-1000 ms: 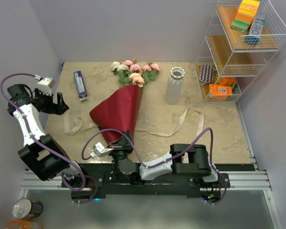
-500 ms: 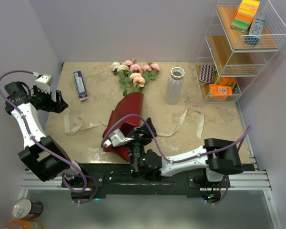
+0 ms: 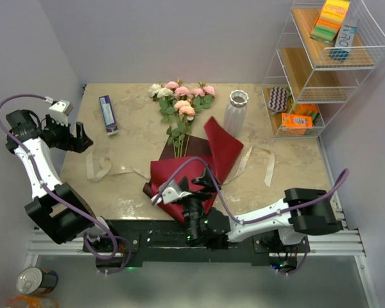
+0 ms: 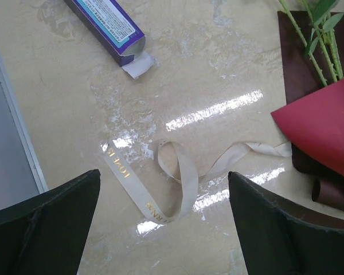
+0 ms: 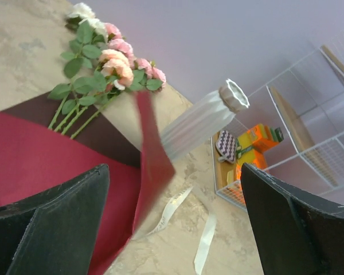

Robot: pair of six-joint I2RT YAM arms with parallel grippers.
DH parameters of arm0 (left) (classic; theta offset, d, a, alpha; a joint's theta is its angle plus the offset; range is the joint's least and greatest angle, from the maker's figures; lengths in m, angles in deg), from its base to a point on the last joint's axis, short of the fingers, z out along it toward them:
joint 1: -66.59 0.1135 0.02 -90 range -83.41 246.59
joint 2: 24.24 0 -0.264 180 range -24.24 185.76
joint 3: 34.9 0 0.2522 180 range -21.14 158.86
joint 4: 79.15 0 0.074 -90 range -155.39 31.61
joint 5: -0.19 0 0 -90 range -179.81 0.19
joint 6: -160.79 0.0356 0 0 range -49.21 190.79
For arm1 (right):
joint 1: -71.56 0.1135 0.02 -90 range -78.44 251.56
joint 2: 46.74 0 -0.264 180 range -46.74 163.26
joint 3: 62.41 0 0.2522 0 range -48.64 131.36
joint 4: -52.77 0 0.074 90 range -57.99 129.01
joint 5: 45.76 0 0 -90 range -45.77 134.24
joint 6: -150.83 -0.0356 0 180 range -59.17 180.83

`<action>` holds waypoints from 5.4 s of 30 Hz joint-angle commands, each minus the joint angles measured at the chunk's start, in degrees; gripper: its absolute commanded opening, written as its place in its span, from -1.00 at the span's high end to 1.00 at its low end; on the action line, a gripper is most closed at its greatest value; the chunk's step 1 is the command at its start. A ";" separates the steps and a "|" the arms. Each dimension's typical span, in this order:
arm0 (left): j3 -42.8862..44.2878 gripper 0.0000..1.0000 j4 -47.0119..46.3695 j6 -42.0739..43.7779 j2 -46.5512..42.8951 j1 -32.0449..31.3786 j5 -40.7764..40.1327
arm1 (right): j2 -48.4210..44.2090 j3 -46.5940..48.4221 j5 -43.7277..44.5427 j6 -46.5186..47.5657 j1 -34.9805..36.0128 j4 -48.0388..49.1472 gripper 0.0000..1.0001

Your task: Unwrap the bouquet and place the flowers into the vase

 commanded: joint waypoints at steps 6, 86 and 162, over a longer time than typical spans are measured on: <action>0.27 -0.96 1.97 2.56 -1.15 -3.34 0.98 | 14.23 20.20 16.03 12.93 -6.71 27.59 -0.98; 32.03 1.00 3.36 -20.29 27.49 -46.15 -4.20 | -21.26 34.88 -37.75 -63.79 -36.70 -76.03 -0.89; 5.91 -0.98 -1.97 -9.57 -12.76 -67.27 -25.21 | -11.29 23.10 -42.67 -99.03 -35.64 -106.88 -0.85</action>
